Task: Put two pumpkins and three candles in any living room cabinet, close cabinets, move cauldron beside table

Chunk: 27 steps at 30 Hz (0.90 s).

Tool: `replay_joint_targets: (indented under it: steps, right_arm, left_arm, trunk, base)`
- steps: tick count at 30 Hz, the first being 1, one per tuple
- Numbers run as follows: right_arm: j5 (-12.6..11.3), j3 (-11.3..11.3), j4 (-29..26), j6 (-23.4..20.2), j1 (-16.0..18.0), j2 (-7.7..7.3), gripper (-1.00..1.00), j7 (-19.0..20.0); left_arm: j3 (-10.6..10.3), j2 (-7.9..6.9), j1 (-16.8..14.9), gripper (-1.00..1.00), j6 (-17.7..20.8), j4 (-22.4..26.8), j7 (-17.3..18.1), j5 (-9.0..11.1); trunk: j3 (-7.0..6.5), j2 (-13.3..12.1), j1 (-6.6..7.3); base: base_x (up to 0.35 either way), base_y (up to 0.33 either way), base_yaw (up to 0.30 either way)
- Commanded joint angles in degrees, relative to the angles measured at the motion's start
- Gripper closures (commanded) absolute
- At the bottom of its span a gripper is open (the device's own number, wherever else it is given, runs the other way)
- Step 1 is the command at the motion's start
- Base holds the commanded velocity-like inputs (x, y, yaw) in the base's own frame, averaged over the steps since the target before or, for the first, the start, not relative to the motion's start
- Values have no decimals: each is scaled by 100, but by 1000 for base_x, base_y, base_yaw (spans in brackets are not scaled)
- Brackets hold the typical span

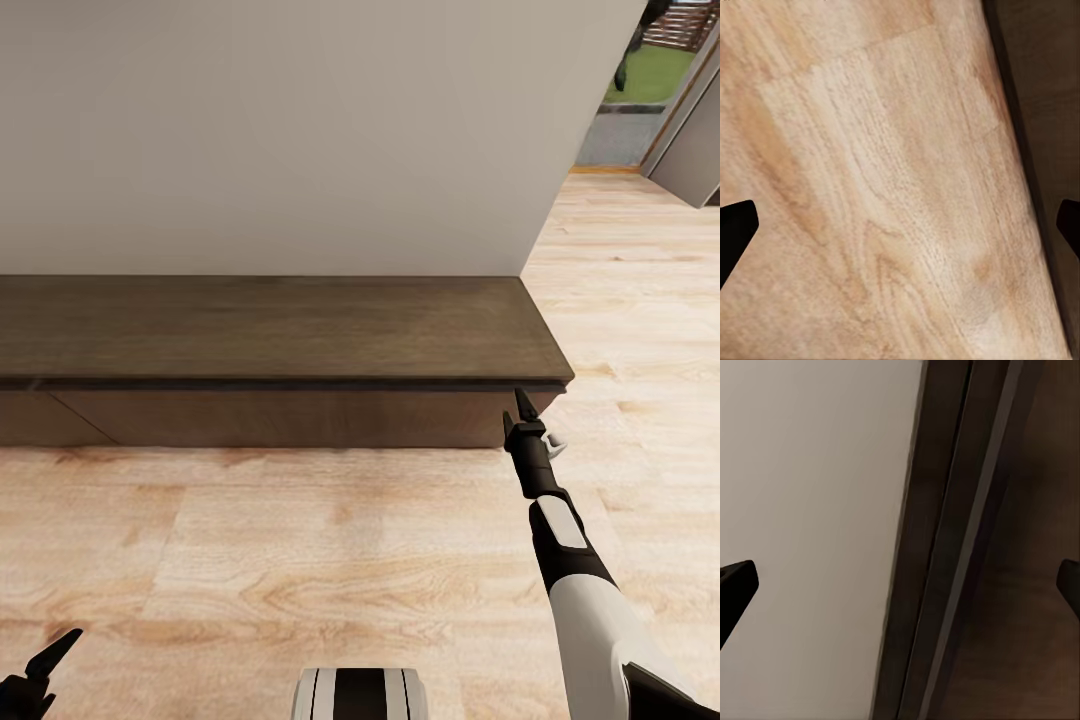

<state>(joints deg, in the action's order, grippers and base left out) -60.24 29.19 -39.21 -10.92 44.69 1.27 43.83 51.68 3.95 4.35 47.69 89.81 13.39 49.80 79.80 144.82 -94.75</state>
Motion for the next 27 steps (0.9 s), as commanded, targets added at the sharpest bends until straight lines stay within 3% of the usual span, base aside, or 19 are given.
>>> replay_joint_targets:
  steps: [1, 17, 27]
  right_arm:
    - [-40, 21, 1, -60, 4, 5, -100, 13]
    - [-81, 67, 488, -60, 30, -13, -100, -479]
    - [-84, 70, 501, -54, 31, -11, -100, -493]
  left_arm:
    - [10, -11, -1, -100, 29, 0, 29, -13]
    - [26, -49, -1, -100, 61, -12, 47, 92]
    - [26, -52, 1, -100, 56, 18, 49, 99]
  trunk:
    - [3, 1, -1]
    - [3, 1, -1]
    - [202, 13, -24]
  base:
    - [73, 0, 0]
    - [15, 0, 0]
    - [0, 0, 0]
